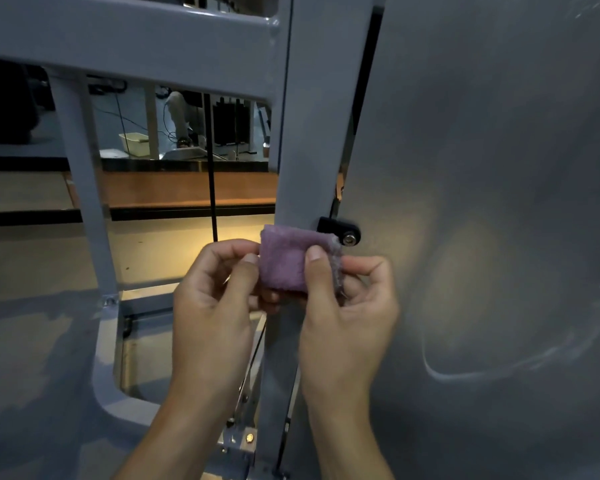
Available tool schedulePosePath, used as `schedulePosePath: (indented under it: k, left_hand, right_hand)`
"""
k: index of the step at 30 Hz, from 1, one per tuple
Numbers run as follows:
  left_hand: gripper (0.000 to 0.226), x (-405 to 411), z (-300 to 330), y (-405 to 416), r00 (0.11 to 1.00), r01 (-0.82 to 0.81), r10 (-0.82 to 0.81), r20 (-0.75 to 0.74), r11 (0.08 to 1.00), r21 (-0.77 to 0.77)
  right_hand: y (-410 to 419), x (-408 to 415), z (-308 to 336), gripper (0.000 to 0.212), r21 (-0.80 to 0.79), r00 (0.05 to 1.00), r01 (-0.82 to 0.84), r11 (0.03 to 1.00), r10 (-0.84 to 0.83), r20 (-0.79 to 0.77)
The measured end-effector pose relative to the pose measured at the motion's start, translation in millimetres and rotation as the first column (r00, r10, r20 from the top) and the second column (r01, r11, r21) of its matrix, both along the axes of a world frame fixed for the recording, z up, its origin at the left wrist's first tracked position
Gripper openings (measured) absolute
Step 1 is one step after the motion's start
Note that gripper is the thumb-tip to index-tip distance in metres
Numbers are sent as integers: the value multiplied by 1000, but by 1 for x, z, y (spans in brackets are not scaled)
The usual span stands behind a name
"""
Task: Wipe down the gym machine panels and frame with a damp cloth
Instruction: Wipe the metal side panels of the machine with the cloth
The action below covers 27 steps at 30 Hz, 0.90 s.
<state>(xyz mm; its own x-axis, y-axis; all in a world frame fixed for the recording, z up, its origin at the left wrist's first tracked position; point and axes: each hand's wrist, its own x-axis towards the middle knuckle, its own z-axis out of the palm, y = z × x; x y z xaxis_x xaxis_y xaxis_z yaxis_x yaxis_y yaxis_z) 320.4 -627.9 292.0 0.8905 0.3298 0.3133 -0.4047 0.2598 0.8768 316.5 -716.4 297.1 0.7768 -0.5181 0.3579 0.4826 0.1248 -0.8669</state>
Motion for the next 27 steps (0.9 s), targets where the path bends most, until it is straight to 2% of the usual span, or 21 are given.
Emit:
schedulePosePath:
  k: [5, 9, 11, 15, 19, 21, 24, 27]
  left_hand:
    - [13, 2, 0, 3, 1000, 23, -23, 2, 999, 23]
    - [24, 2, 0, 2, 1000, 11, -11, 10, 999, 35]
    - [23, 2, -1, 4, 1000, 6, -6, 13, 999, 48]
    - [14, 3, -3, 7, 1000, 6, -6, 8, 998, 59]
    - [18, 4, -8, 7, 1000, 13, -13, -1, 995, 96]
    - [23, 4, -8, 10, 1000, 0, 2, -15, 992, 124]
    - [22, 7, -8, 16, 999, -29, 33, -35, 993, 113]
    - [18, 5, -6, 16, 999, -6, 11, -39, 994, 113]
  right_hand:
    - [-18, -4, -2, 19, 112, 997, 77, 991, -78, 1]
    - [-4, 2, 2, 32, 41, 1000, 21, 999, -21, 5]
    - [-7, 1, -1, 31, 18, 1000, 19, 1000, -19, -3]
    - [-13, 0, -1, 27, 114, 999, 28, 993, -31, 18]
    - [1, -1, 4, 19, 8, 994, -110, 994, 110, 4]
    - [-3, -9, 7, 15, -71, 992, -123, 990, 122, -21]
    - [-24, -20, 27, 14, -283, 996, 78, 956, -63, 63]
    - [-47, -14, 54, 15, -453, 953, 288, 843, -205, 225]
